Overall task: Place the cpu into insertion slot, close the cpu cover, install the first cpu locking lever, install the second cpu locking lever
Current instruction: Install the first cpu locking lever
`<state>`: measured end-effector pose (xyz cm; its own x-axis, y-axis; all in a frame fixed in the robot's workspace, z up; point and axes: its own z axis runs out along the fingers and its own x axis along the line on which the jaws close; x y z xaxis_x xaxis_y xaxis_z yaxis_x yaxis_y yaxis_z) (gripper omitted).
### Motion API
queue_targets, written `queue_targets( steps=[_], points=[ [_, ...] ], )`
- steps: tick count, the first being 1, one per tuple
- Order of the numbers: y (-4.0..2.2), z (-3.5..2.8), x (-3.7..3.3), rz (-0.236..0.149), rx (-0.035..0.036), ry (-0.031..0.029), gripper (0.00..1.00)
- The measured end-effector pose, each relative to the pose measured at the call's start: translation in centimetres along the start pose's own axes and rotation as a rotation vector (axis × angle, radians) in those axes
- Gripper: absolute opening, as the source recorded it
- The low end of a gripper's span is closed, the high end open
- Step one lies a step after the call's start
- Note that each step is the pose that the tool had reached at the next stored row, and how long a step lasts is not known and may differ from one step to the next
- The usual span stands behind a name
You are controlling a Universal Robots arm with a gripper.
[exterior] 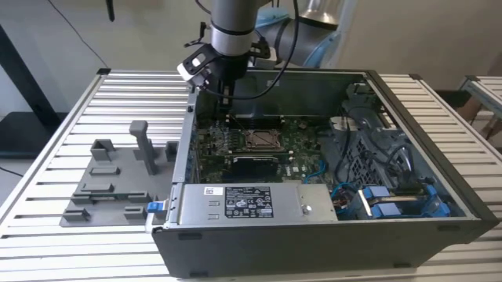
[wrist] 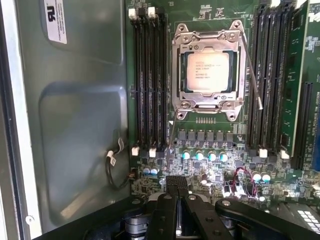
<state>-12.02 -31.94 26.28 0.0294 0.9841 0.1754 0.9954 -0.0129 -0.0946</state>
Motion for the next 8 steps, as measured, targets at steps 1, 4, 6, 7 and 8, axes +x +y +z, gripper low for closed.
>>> queue_targets(
  steps=[1, 4, 6, 7, 8],
  points=[
    [-0.03, 0.09, 0.03, 0.000, 0.0001, 0.0027, 0.11],
    [-0.03, 0.44, 0.03, -0.001, 0.0002, 0.0074, 0.11],
    [-0.01, 0.70, 0.01, -0.001, 0.0003, 0.0098, 0.11],
    [-0.01, 0.82, 0.01, -0.001, 0.0003, 0.0111, 0.11],
    [0.00, 0.93, 0.01, -0.001, 0.0003, 0.0124, 0.11]
  ],
)
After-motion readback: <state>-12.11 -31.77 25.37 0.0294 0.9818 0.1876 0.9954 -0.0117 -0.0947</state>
